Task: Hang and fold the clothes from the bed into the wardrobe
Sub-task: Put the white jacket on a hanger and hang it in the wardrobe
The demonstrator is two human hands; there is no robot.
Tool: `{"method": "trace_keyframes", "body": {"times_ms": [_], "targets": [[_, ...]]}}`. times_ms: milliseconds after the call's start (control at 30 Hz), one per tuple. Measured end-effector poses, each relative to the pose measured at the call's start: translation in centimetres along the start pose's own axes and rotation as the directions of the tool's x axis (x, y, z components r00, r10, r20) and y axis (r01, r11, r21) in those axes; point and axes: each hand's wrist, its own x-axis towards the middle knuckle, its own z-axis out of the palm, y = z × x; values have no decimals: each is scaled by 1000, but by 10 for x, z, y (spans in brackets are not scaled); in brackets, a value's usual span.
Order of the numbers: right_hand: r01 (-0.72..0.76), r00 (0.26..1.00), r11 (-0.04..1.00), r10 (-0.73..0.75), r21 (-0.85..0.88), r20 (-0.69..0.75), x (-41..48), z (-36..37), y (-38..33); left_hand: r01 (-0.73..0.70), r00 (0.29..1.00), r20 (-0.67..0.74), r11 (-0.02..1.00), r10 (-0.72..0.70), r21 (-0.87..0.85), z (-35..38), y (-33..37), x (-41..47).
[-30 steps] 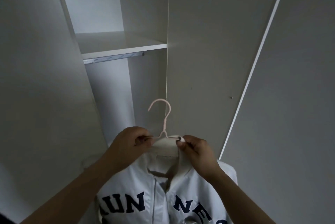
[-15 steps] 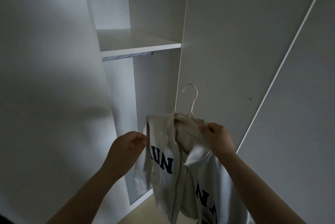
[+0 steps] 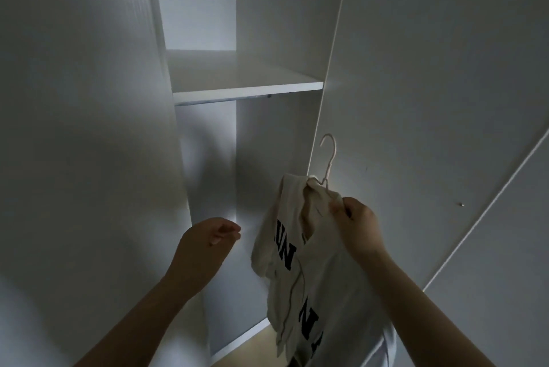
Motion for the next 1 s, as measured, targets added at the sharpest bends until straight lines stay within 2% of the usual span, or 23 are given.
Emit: {"method": "trace_keyframes", "body": {"times_ms": [267, 500, 700, 800, 1000], "targets": [[86, 989, 989, -99, 116, 107, 82, 32, 13, 40, 990, -135, 999, -37, 15, 33, 2, 60], [81, 970, 980, -119, 182, 213, 130, 72, 18, 96, 984, -153, 994, -87, 54, 44, -10, 97], [179, 963, 983, -184, 42, 197, 165, 98, 14, 96, 981, -173, 995, -93, 10, 40, -26, 138], [211, 962, 977, -213, 29, 173, 178, 106, 14, 64, 984, -167, 997, -68, -30, 44, -31, 148], [251, 955, 966, -257, 59, 150, 209, 128, 6, 53, 981, -189, 998, -46, 29, 45, -31, 176]]}}
